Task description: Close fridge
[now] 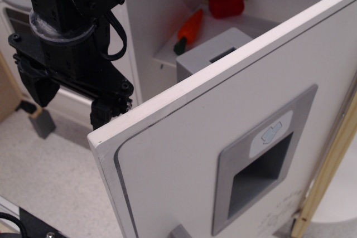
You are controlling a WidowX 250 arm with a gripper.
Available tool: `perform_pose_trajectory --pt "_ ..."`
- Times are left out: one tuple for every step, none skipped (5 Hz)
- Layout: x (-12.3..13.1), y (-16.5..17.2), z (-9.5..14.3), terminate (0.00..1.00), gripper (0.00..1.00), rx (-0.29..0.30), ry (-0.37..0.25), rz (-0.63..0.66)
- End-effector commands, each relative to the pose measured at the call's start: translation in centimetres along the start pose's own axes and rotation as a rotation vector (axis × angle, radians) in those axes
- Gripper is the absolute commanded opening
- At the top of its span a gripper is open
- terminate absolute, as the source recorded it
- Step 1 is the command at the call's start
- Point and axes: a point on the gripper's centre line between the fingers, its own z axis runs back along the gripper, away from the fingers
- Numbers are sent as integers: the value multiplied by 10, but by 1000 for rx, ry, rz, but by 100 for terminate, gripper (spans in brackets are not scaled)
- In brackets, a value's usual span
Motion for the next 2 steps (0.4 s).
perform_pose_trajectory --pt "0 0 0 0 100 0 0 0" --pt "9 -5 25 0 100 -21 -12 -7"
